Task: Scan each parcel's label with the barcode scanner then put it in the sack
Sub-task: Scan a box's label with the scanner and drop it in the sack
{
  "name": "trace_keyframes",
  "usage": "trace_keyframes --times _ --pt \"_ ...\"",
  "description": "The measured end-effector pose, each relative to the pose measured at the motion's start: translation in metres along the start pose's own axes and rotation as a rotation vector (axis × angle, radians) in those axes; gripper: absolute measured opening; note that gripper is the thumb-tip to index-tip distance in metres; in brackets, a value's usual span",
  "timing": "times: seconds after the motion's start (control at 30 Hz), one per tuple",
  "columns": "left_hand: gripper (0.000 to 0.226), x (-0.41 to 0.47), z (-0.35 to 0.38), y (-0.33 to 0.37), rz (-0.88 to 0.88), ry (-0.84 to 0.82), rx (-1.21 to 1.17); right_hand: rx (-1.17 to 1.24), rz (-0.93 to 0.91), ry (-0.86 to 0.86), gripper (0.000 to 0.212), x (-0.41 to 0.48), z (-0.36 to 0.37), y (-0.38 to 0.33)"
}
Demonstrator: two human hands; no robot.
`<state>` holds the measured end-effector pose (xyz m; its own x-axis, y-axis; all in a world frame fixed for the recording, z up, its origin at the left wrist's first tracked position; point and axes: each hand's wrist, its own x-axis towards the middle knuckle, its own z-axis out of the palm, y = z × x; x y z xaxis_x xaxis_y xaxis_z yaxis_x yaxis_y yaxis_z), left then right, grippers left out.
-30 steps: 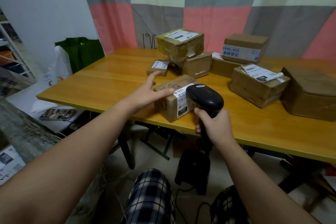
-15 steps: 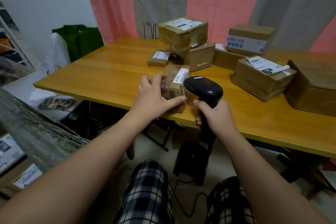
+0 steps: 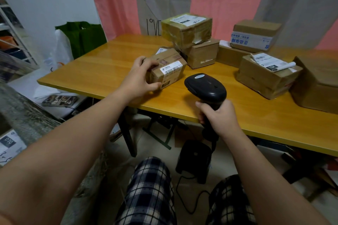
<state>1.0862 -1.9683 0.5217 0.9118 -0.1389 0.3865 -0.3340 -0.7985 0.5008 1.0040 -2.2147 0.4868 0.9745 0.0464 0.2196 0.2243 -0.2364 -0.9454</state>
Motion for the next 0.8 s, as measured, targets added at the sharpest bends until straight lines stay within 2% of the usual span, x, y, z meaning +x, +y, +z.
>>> trace_keyframes --times 0.5,0.8 --pt "0.065 -0.005 -0.003 -0.006 -0.025 0.022 -0.095 -0.066 0.025 0.027 0.007 -0.008 0.003 -0.025" --pt "0.065 -0.020 -0.019 -0.020 -0.044 0.080 -0.076 -0.151 -0.013 -0.014 0.019 -0.017 0.005 -0.031"
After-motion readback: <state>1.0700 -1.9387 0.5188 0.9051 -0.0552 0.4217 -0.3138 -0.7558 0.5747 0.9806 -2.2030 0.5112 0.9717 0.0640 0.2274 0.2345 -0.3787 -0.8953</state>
